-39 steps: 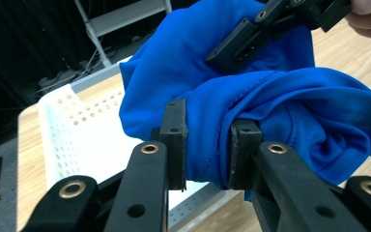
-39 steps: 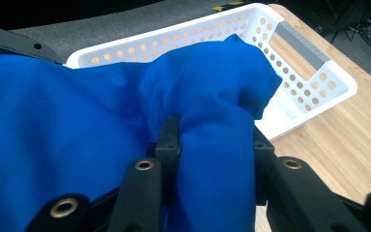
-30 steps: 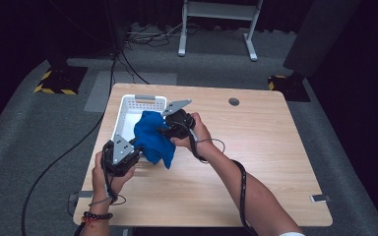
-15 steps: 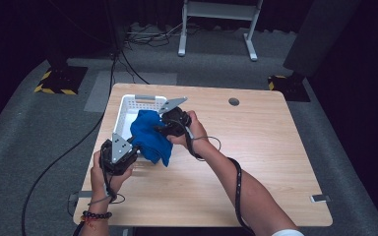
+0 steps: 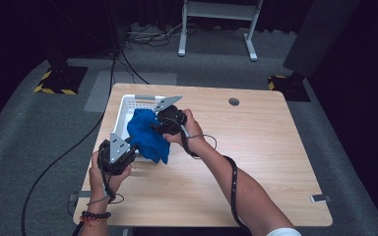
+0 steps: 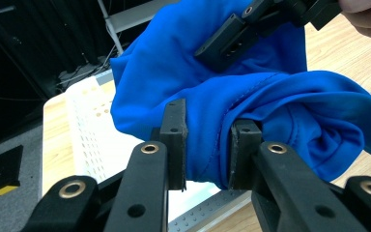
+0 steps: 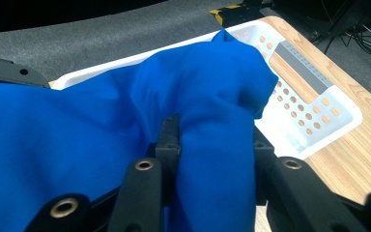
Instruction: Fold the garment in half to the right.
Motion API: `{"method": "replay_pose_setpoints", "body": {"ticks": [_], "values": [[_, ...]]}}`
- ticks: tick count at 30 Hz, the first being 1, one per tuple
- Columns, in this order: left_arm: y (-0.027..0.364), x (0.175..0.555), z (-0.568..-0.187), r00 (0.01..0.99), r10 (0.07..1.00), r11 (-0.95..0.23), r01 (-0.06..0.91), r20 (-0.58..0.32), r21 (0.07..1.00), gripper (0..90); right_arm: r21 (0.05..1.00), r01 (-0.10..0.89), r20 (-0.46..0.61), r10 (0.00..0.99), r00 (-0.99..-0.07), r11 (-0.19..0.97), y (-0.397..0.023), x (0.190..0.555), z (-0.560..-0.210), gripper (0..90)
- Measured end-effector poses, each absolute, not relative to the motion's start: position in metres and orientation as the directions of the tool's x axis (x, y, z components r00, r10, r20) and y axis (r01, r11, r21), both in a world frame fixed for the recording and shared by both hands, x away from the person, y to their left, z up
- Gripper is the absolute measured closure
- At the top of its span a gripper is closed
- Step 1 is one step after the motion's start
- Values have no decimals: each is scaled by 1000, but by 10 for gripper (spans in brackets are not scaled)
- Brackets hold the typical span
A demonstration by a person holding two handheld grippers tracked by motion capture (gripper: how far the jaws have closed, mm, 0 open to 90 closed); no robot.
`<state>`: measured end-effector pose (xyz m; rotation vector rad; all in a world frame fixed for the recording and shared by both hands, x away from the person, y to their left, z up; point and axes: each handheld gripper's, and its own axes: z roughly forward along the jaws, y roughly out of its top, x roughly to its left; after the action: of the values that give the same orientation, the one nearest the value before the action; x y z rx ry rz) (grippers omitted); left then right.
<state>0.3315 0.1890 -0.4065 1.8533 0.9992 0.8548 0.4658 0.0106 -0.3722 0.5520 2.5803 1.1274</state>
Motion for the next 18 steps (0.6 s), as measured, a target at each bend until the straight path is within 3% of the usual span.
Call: {"method": "replay_pose_setpoints", "body": {"ticks": [18], "values": [[192,333,-410,431,885,-332,315,177,889,739,736,245,-86,446,-891,632,17,471,-378,685]]}}
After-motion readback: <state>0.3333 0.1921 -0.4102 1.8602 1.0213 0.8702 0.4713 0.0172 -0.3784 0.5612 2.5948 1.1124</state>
